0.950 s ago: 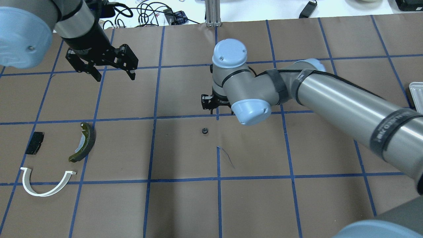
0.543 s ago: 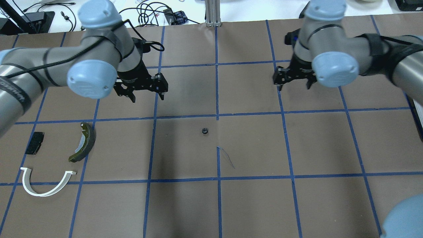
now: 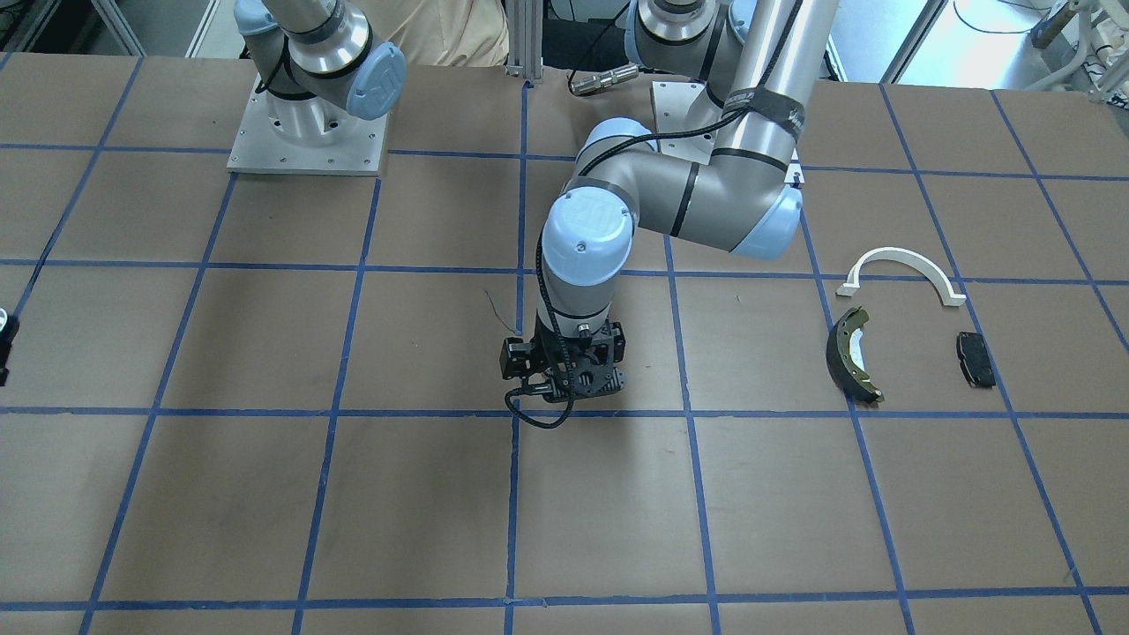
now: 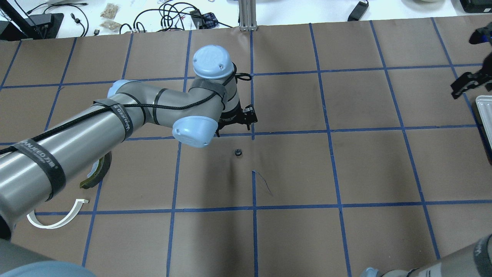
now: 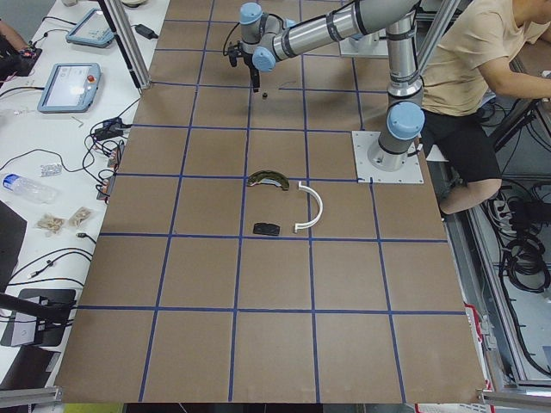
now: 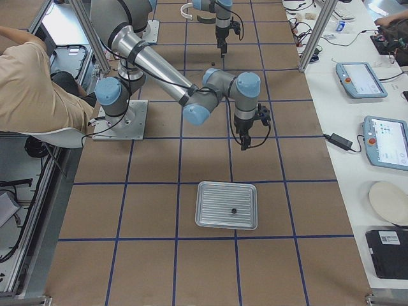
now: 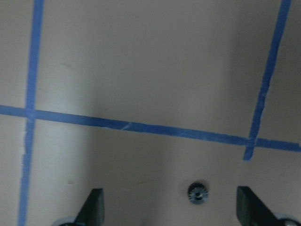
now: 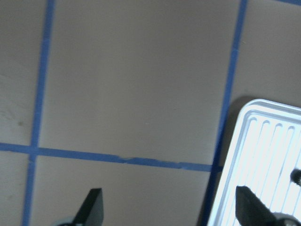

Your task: Place bearing gear from tray to pile

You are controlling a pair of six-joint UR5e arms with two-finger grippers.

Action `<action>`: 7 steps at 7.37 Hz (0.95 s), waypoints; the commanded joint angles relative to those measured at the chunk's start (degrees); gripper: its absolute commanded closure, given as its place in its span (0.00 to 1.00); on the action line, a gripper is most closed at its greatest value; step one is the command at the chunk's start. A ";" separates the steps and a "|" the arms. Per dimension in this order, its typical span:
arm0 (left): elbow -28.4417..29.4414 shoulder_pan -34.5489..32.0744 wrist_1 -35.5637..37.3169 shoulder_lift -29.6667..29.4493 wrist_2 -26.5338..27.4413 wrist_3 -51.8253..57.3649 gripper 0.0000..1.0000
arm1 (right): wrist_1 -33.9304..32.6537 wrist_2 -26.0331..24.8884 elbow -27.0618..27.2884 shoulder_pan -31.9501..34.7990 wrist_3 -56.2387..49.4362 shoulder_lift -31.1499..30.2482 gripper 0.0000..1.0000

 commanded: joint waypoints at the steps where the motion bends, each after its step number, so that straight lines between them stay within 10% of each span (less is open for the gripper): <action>1: -0.68 -2.79 1.73 -2.60 0.24 -0.70 0.00 | -1.15 0.59 -3.33 -10.96 -11.56 7.36 0.00; 7: -3.67 -0.95 1.72 -2.70 0.51 3.27 0.00 | -0.88 1.03 -14.77 -13.90 -20.39 19.96 0.18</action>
